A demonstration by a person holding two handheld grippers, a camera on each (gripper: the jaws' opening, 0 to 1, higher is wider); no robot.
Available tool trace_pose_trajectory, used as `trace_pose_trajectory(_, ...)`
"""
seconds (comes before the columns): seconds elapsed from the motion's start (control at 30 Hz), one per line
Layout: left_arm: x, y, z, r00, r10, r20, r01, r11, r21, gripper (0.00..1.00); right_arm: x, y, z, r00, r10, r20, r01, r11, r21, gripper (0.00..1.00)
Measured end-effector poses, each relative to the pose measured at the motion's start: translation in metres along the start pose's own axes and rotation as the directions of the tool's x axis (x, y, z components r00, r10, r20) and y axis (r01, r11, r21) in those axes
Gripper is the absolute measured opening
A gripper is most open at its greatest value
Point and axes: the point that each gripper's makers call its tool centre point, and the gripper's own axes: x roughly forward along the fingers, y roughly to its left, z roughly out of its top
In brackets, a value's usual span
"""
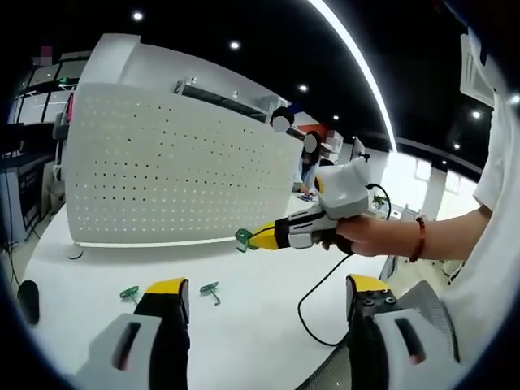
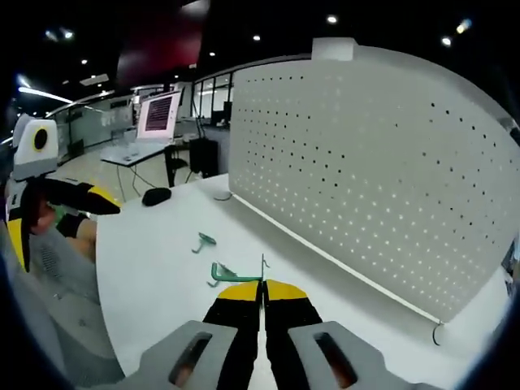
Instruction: Insert the hook assembly into the mounting plate slot until the hook locks in place.
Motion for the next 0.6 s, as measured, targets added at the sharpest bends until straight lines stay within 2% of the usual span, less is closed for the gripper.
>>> trace_pose_trajectory(0.13, 0.001, 0.001, 0.001, 1.0, 0.002, 0.006, -0.002, 1.0, -0.016, 0.79, -0.004, 0.003, 0.003, 1.0, -0.001, 0.015, 0.001, 1.0, 0.002, 0.0)
trace_pose_trajectory(0.33, 0.002, 0.002, 0.003, 1.0, -0.009, 0.028, 0.012, 0.996, -0.092, 0.75, -0.008, 0.008, 0.005, 1.0, 0.0, 0.028, 0.0, 1.0, 0.004, 0.0)
trace_pose_trajectory(0.47, 0.003, 0.002, 0.003, 0.999, -0.013, 0.035, 0.017, 0.994, -0.104, 0.74, -0.011, 0.01, 0.006, 0.999, -0.002, 0.039, 0.002, 1.0, 0.012, 0.0)
trace_pose_trajectory(0.6, 0.003, -0.002, 0.005, 0.998, -0.039, 0.05, 0.048, 0.98, -0.194, 0.72, -0.015, 0.014, 0.013, 0.998, -0.002, 0.06, 0.002, 1.0, 0.008, 0.0)
